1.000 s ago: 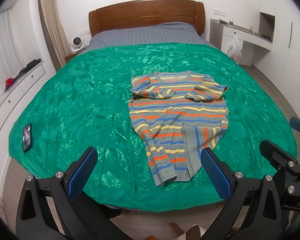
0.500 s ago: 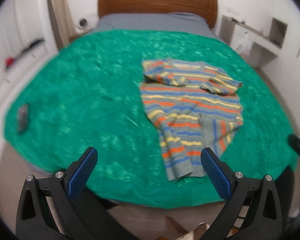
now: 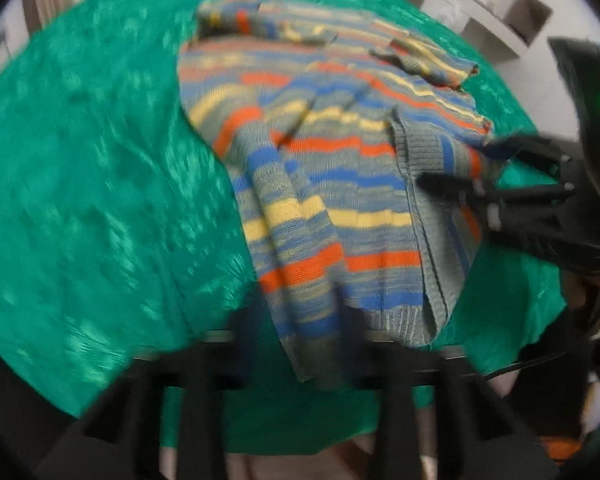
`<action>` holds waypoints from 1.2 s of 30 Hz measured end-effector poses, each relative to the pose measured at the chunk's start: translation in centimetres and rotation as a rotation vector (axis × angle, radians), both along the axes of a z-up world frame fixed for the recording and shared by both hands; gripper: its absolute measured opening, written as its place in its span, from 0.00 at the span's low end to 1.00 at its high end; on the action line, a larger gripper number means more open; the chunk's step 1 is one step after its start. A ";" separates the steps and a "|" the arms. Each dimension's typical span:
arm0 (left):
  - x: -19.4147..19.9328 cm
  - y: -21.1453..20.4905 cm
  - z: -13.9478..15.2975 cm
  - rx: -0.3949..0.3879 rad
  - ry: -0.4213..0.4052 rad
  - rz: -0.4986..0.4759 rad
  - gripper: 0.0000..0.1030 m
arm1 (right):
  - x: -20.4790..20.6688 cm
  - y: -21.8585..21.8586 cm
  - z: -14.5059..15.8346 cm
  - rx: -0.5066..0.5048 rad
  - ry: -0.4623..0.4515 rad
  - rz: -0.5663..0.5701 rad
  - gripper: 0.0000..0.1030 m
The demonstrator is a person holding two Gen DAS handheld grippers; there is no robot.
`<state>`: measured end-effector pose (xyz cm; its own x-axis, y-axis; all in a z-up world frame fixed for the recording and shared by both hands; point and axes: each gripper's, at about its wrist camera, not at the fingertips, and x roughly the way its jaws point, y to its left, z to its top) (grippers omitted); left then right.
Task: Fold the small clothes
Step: 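Grasp the sweater hem with both grippers and pull it to spread the body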
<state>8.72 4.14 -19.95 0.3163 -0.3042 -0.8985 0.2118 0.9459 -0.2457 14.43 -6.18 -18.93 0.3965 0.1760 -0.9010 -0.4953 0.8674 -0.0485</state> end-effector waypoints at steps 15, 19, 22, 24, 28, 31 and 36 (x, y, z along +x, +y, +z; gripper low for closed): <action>-3.5 6.8 2.3 0.001 -0.014 0.016 0.71 | -14.8 -17.9 2.7 -0.034 0.101 -0.281 0.17; -2.9 7.5 1.0 -0.062 0.035 0.078 0.71 | -13.9 -18.5 3.0 0.276 0.106 -0.378 0.63; -2.8 6.5 0.5 -0.067 0.037 0.060 0.71 | -12.0 -16.8 -0.5 0.420 0.216 -0.408 0.60; -2.9 5.9 0.5 -0.060 0.037 0.044 0.71 | -10.9 -15.6 -2.9 0.454 0.270 -0.407 0.37; -3.5 6.8 1.6 -0.046 0.010 0.062 0.72 | -10.9 -17.2 -1.8 0.510 0.215 -0.481 0.06; -3.5 7.8 1.4 -0.065 0.017 0.083 0.73 | -11.5 -21.2 -0.3 0.405 0.142 -0.604 0.06; -2.7 6.6 0.1 -0.117 0.049 0.057 0.71 | -9.9 -22.1 -2.3 0.339 0.156 -0.658 0.06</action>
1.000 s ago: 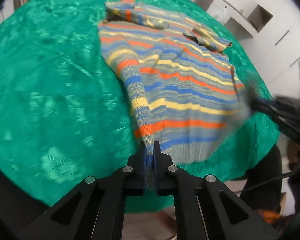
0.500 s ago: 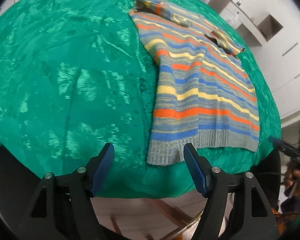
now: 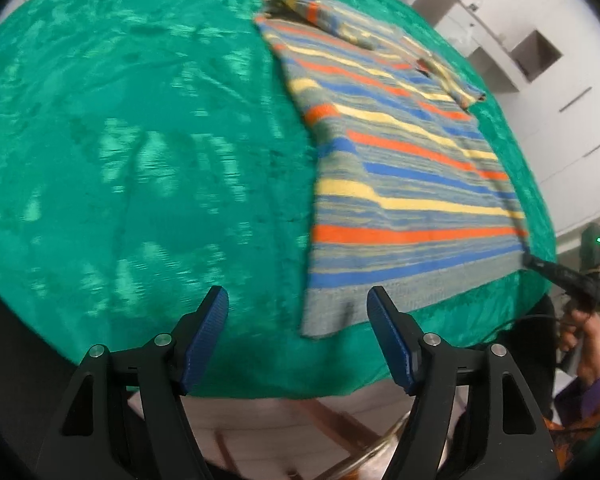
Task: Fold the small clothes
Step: 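Grasp the sweater hem with both grippers and pull it to spread the body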
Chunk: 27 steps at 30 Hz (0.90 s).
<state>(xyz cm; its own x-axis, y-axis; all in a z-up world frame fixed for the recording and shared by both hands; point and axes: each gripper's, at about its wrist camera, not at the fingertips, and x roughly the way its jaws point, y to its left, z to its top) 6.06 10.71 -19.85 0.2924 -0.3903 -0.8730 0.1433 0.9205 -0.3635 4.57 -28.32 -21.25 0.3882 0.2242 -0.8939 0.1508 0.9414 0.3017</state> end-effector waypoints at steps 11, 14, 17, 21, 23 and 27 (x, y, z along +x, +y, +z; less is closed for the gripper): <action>-0.3 -3.0 1.8 0.030 -0.063 -0.031 0.03 | -0.4 0.0 2.3 -0.074 -0.026 0.012 0.06; -1.4 -1.6 5.8 0.128 -0.130 -0.050 0.02 | -2.0 0.8 6.0 -0.018 -0.063 0.035 0.06; -1.6 -1.0 5.8 0.212 -0.120 -0.053 0.02 | -3.3 3.4 7.4 -0.016 -0.052 0.091 0.06; -0.8 -1.7 0.8 0.380 -0.031 -0.052 0.02 | -3.9 6.3 2.1 -0.008 0.078 0.119 0.06; -0.5 -1.1 -1.0 0.378 0.018 -0.026 0.02 | -4.2 7.0 -0.7 -0.002 0.135 0.106 0.06; -0.3 -1.5 -1.2 0.381 0.009 -0.012 0.02 | -4.2 6.5 -2.3 0.024 0.136 0.042 0.05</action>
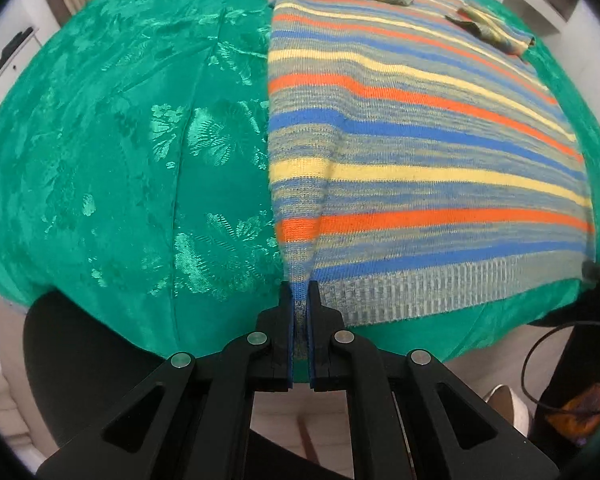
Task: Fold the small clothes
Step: 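Grasp the sweater hem with both grippers and pull it to spread the body, then grasp the folded sleeve cuff with the right gripper and pull it outward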
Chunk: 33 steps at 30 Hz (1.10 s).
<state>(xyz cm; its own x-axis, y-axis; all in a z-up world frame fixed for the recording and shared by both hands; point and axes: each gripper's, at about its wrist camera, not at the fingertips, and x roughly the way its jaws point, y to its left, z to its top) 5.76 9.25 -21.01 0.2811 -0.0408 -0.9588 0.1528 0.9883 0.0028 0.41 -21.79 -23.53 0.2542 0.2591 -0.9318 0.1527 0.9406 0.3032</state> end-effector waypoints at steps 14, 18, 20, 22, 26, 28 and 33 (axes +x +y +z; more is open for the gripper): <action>-2.8 0.7 0.8 0.060 0.005 0.024 0.29 | -1.1 -0.4 0.9 -0.095 0.041 0.011 0.31; -3.2 1.5 5.1 0.044 -0.128 0.056 0.44 | -1.7 -0.8 4.8 -0.229 -0.044 0.018 0.31; -2.5 1.2 7.0 -0.004 -0.209 0.056 0.58 | -1.0 -0.3 7.3 -0.268 -0.121 0.040 0.31; -1.4 0.1 8.2 -0.043 -0.270 0.032 0.67 | 0.1 0.7 9.1 -0.271 -0.192 0.078 0.35; 1.2 -2.7 7.2 -0.077 -0.340 -0.023 0.69 | 3.2 3.9 9.0 -0.247 -0.268 0.168 0.42; 1.8 -3.3 5.3 -0.091 -0.319 -0.031 0.69 | 4.5 5.3 6.6 -0.226 -0.240 0.211 0.42; -0.3 -4.1 -0.2 -0.010 -0.173 -0.054 0.69 | 3.9 6.5 0.9 -0.251 -0.110 0.251 0.43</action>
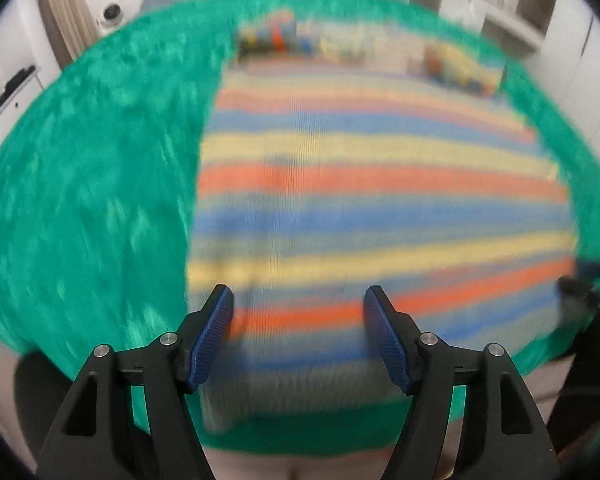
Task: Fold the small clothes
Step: 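Grasp the folded sleeve cuff with the right gripper and pull it outward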
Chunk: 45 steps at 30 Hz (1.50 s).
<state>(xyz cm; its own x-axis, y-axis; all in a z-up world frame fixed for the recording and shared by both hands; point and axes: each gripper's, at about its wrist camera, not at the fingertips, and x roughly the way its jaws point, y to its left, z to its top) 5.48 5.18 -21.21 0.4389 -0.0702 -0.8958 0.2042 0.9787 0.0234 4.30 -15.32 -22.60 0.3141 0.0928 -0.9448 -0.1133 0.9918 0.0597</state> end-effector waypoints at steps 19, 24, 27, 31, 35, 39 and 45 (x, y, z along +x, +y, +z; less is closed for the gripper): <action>0.6 3.8 6.9 -0.078 -0.213 0.177 0.87 | 13.2 3.7 11.6 -0.214 -0.291 0.386 0.71; -0.8 4.4 5.8 -0.005 -0.181 0.186 0.87 | 21.0 7.3 4.0 -0.211 -0.245 0.431 0.70; -1.2 5.4 4.6 0.006 -0.131 0.216 0.87 | 23.8 5.6 1.6 -0.178 -0.223 0.326 0.29; -1.5 6.7 3.9 -0.014 -0.099 0.256 0.87 | 24.4 -4.2 5.2 0.012 -0.304 -0.009 0.12; -1.3 6.4 3.8 -0.031 -0.096 0.250 0.87 | 21.8 -17.4 7.9 0.032 -0.336 -0.335 0.12; -0.7 4.6 3.9 -0.042 -0.087 0.213 0.87 | 19.6 -26.3 5.6 0.012 -0.235 -0.529 0.12; -0.8 2.5 5.3 -0.027 -0.115 0.169 0.86 | 17.3 -29.4 1.5 0.202 -0.196 -0.656 0.11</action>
